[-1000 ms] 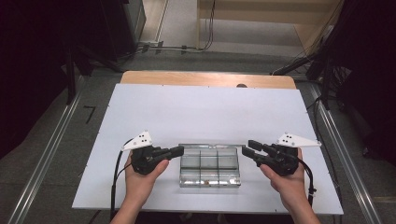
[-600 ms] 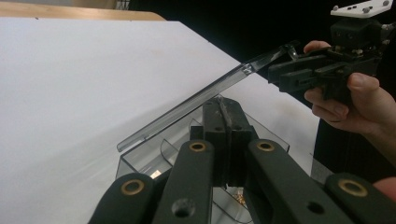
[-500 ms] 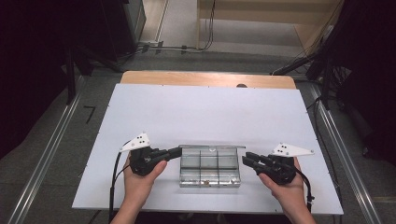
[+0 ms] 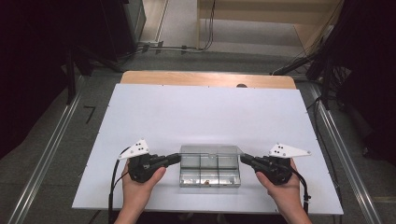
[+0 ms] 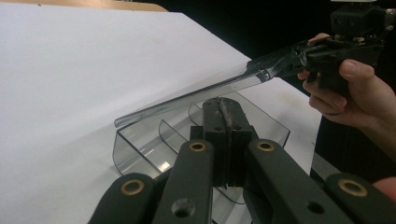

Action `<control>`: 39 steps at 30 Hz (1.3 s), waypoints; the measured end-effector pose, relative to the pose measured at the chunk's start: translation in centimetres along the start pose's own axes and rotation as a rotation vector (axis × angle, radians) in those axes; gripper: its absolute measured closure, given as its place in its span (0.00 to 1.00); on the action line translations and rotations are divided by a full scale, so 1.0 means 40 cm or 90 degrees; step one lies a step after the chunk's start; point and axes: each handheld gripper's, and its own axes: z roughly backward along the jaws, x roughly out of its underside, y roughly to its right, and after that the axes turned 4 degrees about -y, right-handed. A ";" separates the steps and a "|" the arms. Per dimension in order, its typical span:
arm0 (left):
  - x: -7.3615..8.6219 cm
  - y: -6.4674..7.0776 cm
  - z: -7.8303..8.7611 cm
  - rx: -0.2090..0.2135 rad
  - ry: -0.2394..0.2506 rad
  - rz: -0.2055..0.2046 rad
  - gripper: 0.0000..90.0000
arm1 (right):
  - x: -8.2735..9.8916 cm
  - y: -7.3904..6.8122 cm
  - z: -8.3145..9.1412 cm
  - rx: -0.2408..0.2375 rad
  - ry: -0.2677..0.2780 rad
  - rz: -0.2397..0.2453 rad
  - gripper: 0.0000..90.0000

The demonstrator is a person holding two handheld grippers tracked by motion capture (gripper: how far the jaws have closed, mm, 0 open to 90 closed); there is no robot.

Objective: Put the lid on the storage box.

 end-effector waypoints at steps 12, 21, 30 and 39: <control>0.025 0.013 0.010 0.004 -0.009 -0.004 1.00 | 0.022 0.005 0.012 -0.029 -0.016 0.016 0.97; 0.043 0.017 0.018 0.007 -0.017 -0.002 1.00 | 0.040 -0.006 0.013 -0.034 -0.031 0.033 0.97; 0.061 0.020 0.029 0.016 -0.024 0.002 1.00 | 0.056 -0.024 0.009 -0.033 -0.051 0.045 0.97; 0.091 0.021 0.024 0.002 -0.068 0.007 1.00 | 0.067 -0.030 0.003 -0.036 -0.057 0.045 0.97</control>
